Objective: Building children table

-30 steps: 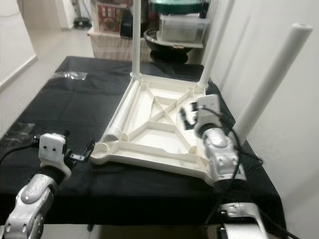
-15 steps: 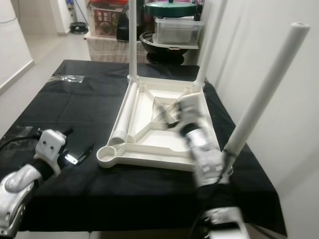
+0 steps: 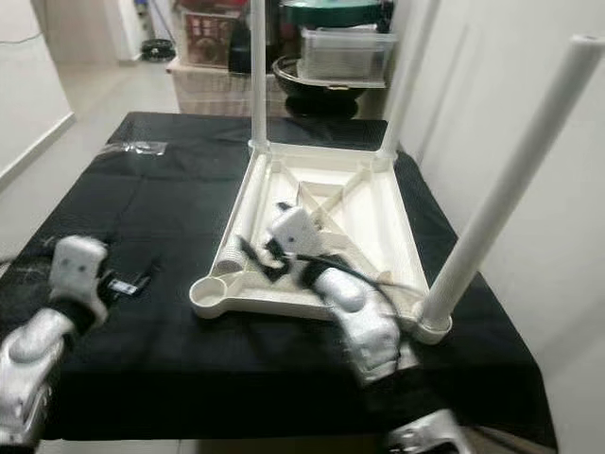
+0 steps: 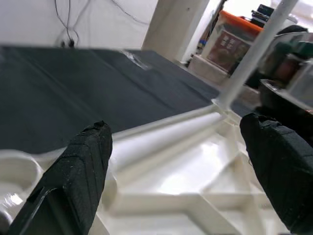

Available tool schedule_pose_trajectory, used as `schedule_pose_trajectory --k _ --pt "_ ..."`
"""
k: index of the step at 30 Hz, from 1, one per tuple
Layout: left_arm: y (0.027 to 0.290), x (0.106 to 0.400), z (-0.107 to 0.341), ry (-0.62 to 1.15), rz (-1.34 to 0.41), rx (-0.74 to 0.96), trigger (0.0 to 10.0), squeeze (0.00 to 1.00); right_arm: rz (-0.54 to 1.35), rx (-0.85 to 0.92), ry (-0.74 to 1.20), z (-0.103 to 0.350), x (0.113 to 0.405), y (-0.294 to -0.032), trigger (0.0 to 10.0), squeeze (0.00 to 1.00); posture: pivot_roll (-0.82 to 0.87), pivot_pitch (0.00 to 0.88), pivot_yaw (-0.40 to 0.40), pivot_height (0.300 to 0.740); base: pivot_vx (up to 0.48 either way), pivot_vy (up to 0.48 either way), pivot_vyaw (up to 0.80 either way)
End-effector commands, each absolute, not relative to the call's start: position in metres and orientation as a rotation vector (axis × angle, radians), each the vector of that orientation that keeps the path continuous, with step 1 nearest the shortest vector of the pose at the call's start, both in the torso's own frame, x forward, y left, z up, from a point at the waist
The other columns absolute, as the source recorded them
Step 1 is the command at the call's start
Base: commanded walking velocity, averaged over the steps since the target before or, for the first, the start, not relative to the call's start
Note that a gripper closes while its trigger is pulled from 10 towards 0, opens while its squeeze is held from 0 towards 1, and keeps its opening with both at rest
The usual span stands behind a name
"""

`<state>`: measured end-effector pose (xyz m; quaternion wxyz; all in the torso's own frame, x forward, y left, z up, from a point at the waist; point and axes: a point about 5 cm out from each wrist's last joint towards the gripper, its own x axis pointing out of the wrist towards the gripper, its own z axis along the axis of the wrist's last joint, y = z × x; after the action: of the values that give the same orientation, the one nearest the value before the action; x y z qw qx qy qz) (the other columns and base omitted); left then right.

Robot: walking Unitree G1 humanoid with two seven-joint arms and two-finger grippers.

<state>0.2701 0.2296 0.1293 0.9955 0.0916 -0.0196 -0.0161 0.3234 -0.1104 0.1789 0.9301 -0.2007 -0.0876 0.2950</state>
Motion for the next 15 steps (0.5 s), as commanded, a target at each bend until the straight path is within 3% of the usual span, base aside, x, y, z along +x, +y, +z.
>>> schedule_pose_trajectory --k 1,2,3,6,11,15 --pt "0.237 0.253 0.113 -0.004 0.124 0.137 10.0 0.00 0.635 -0.492 -0.189 0.179 0.323 -0.106 10.0 0.00 0.05 0.000 -0.091 0.740 0.000 0.000 0.00" --pt "0.237 0.253 0.113 -0.004 0.124 0.137 10.0 0.00 0.635 -0.492 -0.189 0.179 0.323 -0.106 10.0 0.00 0.05 0.000 -0.091 0.740 0.000 0.000 0.00" --pt "0.232 0.227 0.091 0.074 0.200 0.110 10.0 0.00 0.597 -0.582 -0.165 0.171 0.329 -0.103 10.0 0.00 0.07 0.000 -0.099 0.740 0.000 0.000 0.00" --pt "0.229 0.221 0.085 0.101 0.202 0.106 10.0 0.00 0.595 -0.614 -0.168 0.169 0.330 -0.098 10.0 0.00 0.08 0.000 -0.105 0.740 0.000 0.000 0.00" --pt "0.217 0.223 0.080 0.126 0.132 0.103 10.0 0.00 0.636 -0.670 -0.185 0.162 0.330 -0.064 10.0 0.00 0.08 0.000 -0.103 0.740 0.000 0.000 0.00" --pt "0.212 0.228 0.081 0.123 0.111 0.101 10.0 0.00 0.636 -0.703 -0.157 0.154 0.332 -0.054 10.0 0.00 0.08 0.000 -0.102 0.740 0.000 0.000 0.00"
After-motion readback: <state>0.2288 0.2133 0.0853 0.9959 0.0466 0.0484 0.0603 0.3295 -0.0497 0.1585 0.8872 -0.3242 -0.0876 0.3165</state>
